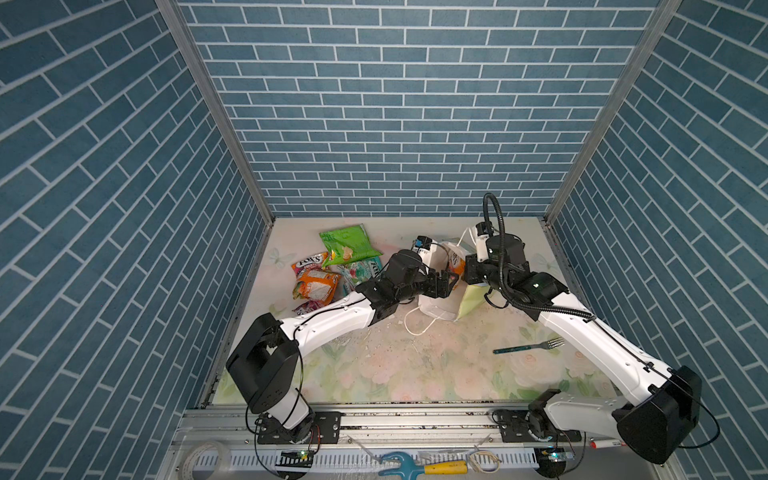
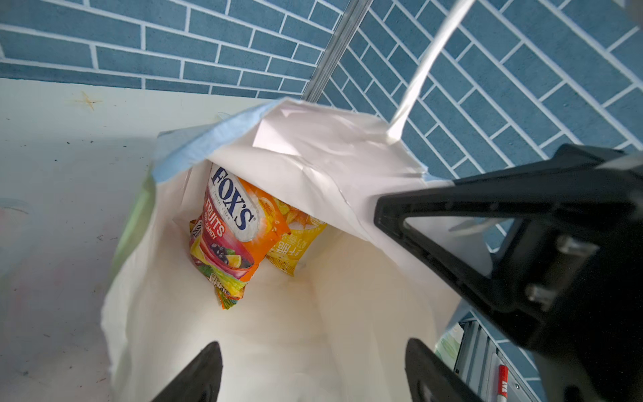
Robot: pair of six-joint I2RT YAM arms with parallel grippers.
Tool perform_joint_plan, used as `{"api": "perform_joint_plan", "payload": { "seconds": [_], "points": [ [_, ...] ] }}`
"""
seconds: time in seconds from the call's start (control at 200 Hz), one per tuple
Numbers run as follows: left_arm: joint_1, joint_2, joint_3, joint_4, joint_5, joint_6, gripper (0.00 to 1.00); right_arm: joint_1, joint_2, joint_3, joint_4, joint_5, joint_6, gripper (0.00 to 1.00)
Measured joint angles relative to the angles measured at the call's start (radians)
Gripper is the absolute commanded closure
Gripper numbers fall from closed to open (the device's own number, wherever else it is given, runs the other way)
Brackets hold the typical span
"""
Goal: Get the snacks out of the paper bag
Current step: 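Reach the left gripper down into the bag toward the FOX'S Fruits packet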
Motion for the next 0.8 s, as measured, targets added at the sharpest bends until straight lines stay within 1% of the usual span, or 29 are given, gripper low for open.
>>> {"api": "perform_joint_plan", "payload": {
  "seconds": [0.39,0.545,0.795],
  "points": [
    [-0.004,0.002,-0.039,0.071,0.043,0.007,0.21,-0.003,0.042,0.035,-0.021,0.019,0.020,1.00],
    [-0.010,0.002,-0.081,0.106,0.055,0.014,0.24,-0.006,0.047,0.047,-0.031,0.018,0.027,1.00],
    [-0.016,0.004,-0.116,0.138,0.068,0.034,0.25,-0.008,0.057,0.066,-0.044,0.018,0.027,1.00]
  ]
}}
